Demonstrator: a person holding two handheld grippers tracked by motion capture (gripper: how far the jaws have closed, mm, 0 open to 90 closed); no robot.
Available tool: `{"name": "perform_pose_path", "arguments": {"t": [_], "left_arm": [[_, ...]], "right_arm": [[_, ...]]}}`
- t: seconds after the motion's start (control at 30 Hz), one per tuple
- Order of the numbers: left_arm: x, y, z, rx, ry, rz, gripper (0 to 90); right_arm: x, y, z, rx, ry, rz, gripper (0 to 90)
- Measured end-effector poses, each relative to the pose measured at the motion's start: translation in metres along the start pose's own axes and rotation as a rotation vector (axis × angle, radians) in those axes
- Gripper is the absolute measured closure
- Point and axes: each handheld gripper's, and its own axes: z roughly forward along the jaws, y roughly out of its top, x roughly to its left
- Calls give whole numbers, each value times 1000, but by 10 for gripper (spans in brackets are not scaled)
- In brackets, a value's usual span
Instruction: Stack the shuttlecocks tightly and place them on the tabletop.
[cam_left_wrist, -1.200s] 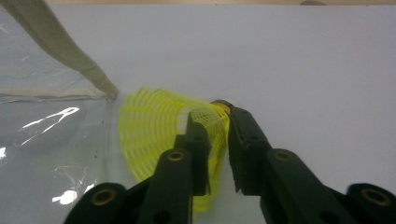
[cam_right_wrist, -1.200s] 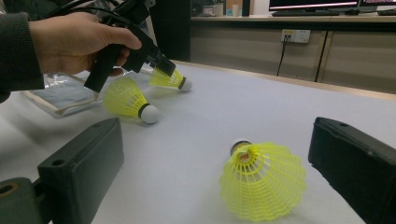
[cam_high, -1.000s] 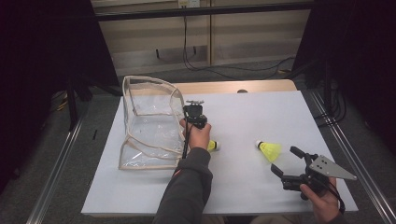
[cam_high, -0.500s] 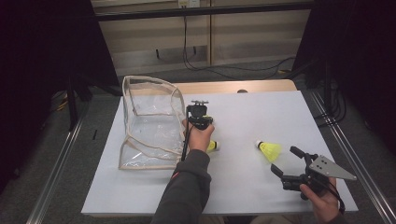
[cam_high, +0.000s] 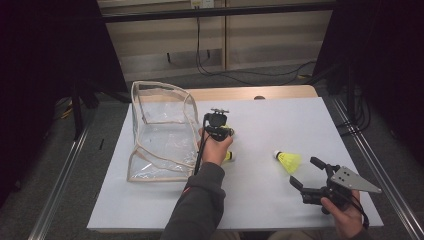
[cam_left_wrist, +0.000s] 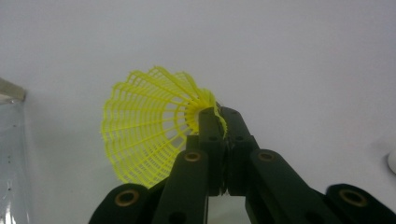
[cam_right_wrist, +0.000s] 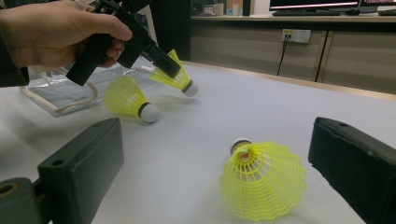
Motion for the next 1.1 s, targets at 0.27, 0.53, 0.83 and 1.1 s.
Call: {"name": "perform_pose_path", "arguments": {"t": [0.27, 0.53, 0.83, 1.1], "left_arm": [[-8, 0, -3, -3, -30, 12, 877], [-15, 0, -3, 9, -53, 35, 838], [-18, 5, -2, -69, -21, 34, 820], [-19, 4, 6, -87, 15, 56, 843]], "right_arm": [[0, 0, 0, 2, 2, 0, 29], [0, 1, -1, 1, -1, -1, 29], [1, 0, 0, 1, 3, -2, 29], [0, 0, 0, -1, 4, 0, 29]]}}
